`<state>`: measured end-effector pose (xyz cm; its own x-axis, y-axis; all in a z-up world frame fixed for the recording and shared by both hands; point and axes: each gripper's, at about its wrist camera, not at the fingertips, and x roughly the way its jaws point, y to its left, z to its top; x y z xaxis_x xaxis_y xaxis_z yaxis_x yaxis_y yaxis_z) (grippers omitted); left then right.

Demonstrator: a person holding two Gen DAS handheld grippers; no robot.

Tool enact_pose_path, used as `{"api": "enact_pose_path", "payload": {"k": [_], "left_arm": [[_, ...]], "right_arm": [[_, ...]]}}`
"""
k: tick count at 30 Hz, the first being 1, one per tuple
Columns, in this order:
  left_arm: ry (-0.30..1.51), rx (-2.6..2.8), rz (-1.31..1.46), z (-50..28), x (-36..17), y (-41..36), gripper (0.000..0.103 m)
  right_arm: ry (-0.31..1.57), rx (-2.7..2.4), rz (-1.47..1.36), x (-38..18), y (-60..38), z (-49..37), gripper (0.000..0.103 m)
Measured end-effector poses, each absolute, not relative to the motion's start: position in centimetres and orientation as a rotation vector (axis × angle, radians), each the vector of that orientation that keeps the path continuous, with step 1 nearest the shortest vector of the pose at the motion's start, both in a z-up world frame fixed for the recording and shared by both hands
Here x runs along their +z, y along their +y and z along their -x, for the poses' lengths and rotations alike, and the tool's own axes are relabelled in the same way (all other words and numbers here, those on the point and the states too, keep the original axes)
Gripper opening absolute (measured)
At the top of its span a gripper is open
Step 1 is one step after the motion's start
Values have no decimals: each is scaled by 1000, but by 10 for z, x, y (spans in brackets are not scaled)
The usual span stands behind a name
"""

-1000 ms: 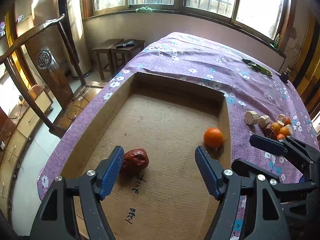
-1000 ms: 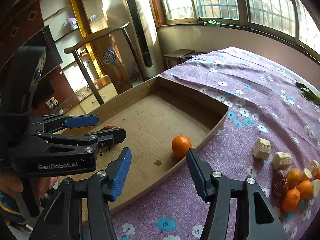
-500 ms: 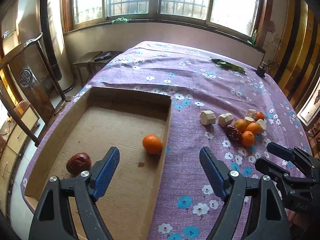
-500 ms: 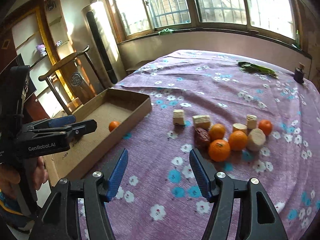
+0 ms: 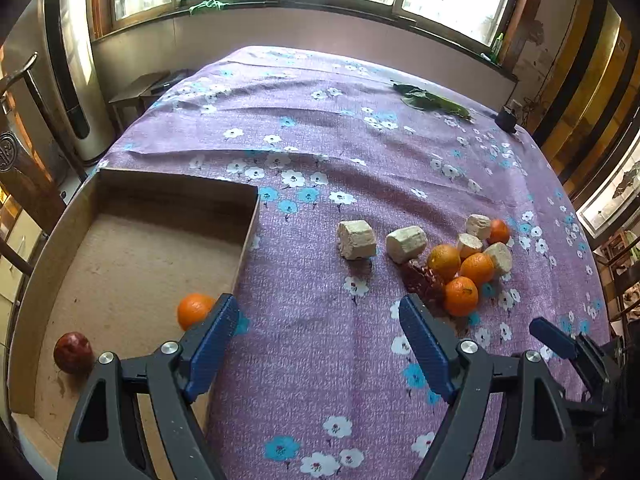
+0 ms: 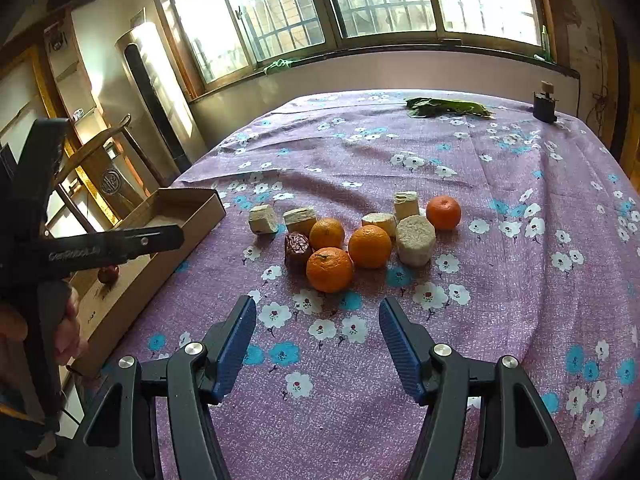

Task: Organize fruits
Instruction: 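Grasp a white yam chunk with the left tool while the right tool grasps a tangerine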

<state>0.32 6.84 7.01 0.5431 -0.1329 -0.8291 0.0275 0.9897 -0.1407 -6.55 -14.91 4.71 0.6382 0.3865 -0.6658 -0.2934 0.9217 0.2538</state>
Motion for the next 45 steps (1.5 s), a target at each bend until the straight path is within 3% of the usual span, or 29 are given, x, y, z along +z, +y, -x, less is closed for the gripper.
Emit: {"api": "enact_pose_path", "payload": {"k": [10, 19, 22, 25, 26, 27, 30, 40, 45], "left_arm": [[1070, 9, 86, -80, 50, 49, 82], [1140, -21, 62, -88, 29, 43, 81], [1169, -57, 98, -87, 21, 43, 66], [1188, -108, 145, -89, 18, 40, 45], [1186, -132, 151, -89, 19, 38, 30], [1191, -158, 156, -89, 20, 36, 25], [1176, -138, 105, -84, 23, 33, 25], [1120, -204, 127, -46, 56, 54, 25], [1063, -198, 85, -21, 74, 63, 25]], "right_arm": [[801, 411, -182, 36, -159, 56, 69], [788, 443, -189, 37, -157, 51, 69], [790, 449, -189, 37, -156, 50, 69], [794, 456, -175, 36, -153, 50, 68], [796, 459, -168, 36, -152, 50, 66], [800, 463, -161, 35, -150, 49, 62], [814, 468, -143, 33, -143, 45, 56], [886, 410, -55, 16, -119, 4, 53], [890, 403, -29, 10, -118, -1, 40]]}}
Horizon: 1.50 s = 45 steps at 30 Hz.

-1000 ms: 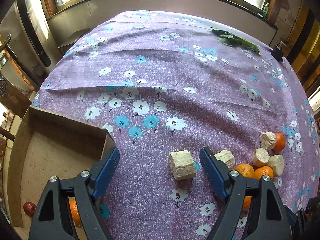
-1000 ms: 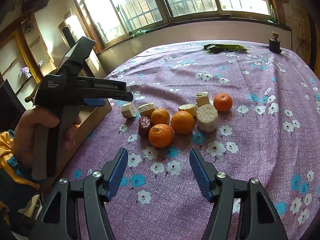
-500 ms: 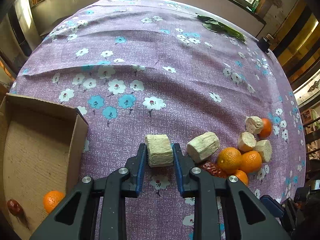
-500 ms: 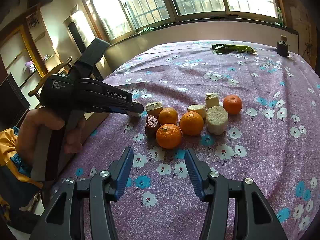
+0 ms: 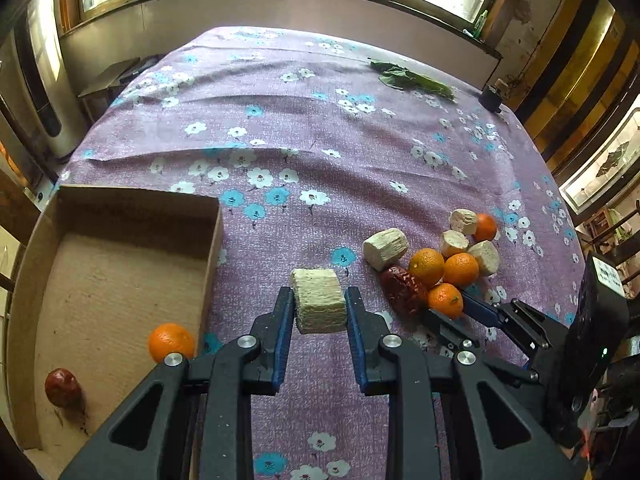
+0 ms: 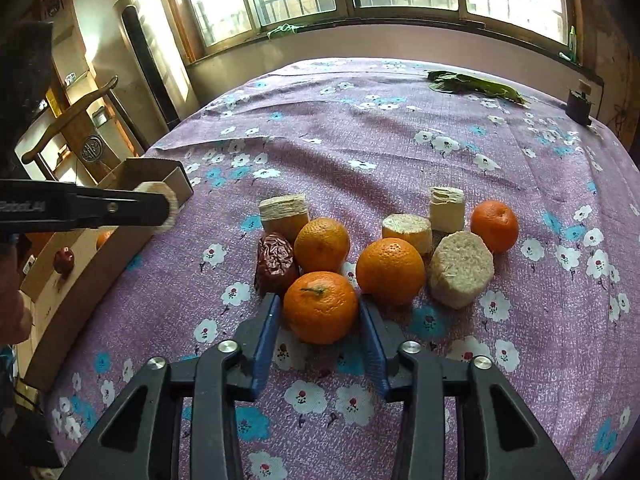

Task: Organize fruits
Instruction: 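Grasp a white yam chunk with the left tool while the right tool grasps a tangerine, then lower the yam chunk and tangerine into the box and release both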

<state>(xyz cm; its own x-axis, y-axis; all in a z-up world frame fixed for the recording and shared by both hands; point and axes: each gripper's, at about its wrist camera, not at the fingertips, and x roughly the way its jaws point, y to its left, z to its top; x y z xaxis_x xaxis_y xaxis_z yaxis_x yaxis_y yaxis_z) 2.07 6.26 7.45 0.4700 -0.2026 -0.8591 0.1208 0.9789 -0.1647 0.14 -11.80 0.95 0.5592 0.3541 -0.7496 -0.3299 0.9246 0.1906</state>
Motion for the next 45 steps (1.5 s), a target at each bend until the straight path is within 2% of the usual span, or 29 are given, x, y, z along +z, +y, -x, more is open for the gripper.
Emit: {"api": "enact_pose_path", "payload": {"k": [10, 27, 45], "left_arm": [[973, -80, 13, 15, 85, 111, 25], [968, 56, 72, 22, 76, 210, 25], [1080, 82, 188, -20, 36, 259, 25]], "right_arm": [[780, 487, -106, 51, -107, 45, 40], [771, 710, 11, 73, 29, 39, 40], [896, 841, 201, 25, 136, 20, 40]]}}
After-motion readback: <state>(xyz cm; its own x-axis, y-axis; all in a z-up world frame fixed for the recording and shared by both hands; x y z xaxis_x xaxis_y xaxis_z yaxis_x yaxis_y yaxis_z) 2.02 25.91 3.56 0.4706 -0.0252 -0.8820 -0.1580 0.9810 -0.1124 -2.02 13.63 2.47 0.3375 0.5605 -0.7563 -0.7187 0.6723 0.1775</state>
